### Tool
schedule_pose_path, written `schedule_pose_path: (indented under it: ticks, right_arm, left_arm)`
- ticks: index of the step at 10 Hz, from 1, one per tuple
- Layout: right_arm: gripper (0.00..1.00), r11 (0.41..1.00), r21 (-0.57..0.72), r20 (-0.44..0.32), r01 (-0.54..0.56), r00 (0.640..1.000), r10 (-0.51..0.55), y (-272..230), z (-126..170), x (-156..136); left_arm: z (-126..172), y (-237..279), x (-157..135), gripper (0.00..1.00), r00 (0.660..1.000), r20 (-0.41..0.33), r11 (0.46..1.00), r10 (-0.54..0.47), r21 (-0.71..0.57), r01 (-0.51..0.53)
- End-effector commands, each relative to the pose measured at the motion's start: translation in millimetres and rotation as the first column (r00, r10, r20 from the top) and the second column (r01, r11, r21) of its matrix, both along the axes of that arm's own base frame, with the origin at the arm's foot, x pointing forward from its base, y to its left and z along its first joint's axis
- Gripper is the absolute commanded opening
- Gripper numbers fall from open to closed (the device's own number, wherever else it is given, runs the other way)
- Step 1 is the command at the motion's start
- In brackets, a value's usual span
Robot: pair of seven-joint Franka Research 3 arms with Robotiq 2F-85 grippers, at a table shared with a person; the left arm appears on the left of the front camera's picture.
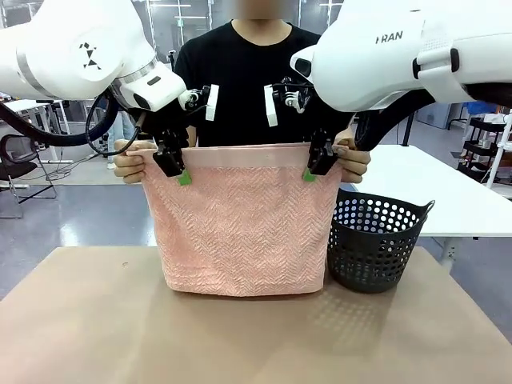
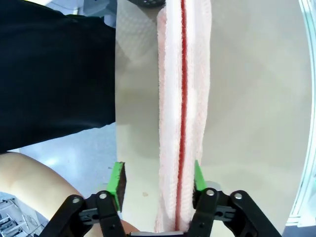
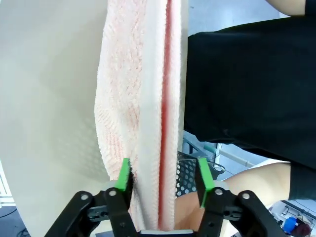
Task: Fold the towel.
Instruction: Release the end of the 100 cm Hotel Towel you were holding and grab the top end of the folded side.
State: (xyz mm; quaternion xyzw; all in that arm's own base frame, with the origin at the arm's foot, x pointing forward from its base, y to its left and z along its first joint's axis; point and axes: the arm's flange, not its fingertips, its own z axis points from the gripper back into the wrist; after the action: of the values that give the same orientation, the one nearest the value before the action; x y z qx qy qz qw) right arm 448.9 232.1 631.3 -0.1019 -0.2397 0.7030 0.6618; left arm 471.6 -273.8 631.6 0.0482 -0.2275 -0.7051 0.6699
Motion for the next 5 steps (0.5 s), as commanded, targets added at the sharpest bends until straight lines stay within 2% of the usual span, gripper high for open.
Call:
schedule_pose_path:
  ticks: [1,2,3,4,5]
  right_arm:
    - [0.00,1.000,-0.008,-0.014,-0.007,1.000,0.006,-1.9,3.8,2.4]
    - [0.00,1.000,-0.005,-0.016,-0.004,1.000,0.004,-1.4,4.4,2.7]
    - [0.02,1.000,-0.006,-0.017,-0.004,1.000,0.004,-1.1,4.5,2.8]
    - [0.00,1.000,-0.005,-0.018,-0.002,1.000,0.002,-0.8,4.4,3.0]
    - [0.00,1.000,-0.007,-0.019,0.000,1.000,0.000,-1.1,4.4,3.5]
  left_arm:
    - [6.4,9.6,-4.1,0.00,0.999,-0.030,1.000,-0.028,-0.010,0.027]
    - [6.3,12.0,-4.7,0.15,0.999,-0.040,0.999,-0.026,-0.020,0.026]
    - [5.3,13.6,-5.1,0.06,0.998,-0.050,0.999,-0.029,-0.026,0.027]
    - [4.1,14.5,-4.6,0.00,0.998,-0.055,0.999,-0.026,-0.023,0.025]
    - [3.1,14.9,-3.8,0.00,0.998,-0.062,0.999,-0.028,-0.023,0.026]
